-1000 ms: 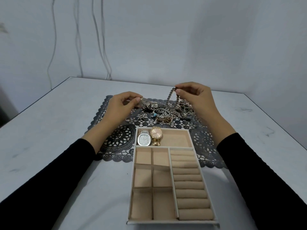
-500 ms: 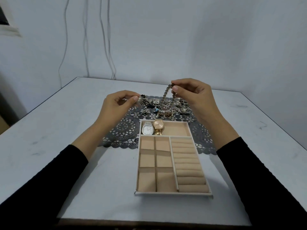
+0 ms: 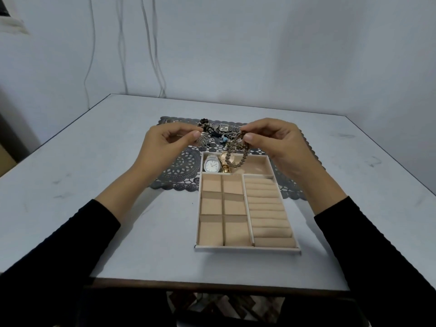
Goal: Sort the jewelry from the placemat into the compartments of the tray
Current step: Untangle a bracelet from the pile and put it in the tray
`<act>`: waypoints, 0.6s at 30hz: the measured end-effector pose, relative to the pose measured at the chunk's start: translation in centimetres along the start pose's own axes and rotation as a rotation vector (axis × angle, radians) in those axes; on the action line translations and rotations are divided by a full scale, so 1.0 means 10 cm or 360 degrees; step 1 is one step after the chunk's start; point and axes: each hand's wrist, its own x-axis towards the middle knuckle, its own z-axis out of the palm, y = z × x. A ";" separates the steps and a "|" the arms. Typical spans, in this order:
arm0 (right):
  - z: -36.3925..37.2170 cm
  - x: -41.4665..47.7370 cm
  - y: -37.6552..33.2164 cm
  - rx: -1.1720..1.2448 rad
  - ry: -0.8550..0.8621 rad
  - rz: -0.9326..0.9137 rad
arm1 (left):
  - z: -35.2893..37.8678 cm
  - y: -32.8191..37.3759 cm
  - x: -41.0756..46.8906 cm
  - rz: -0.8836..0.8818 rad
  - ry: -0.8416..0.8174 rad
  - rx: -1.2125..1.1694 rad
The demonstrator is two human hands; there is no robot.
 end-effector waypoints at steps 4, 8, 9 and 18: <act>0.01 -0.05 0.03 -0.0050 -0.0103 0.0040 | 0.01 0.00 0.00 0.0001 -0.0015 0.0014; 0.01 -0.08 0.06 -0.0113 -0.0224 0.0128 | 0.04 0.00 -0.01 -0.0001 -0.0045 0.0032; 0.01 -0.08 0.05 -0.0147 -0.0249 0.0151 | 0.04 0.00 -0.01 0.0000 -0.0047 0.0040; 0.03 -0.09 0.02 -0.0426 -0.0393 0.0297 | 0.05 -0.04 0.00 -0.0039 -0.0054 0.0065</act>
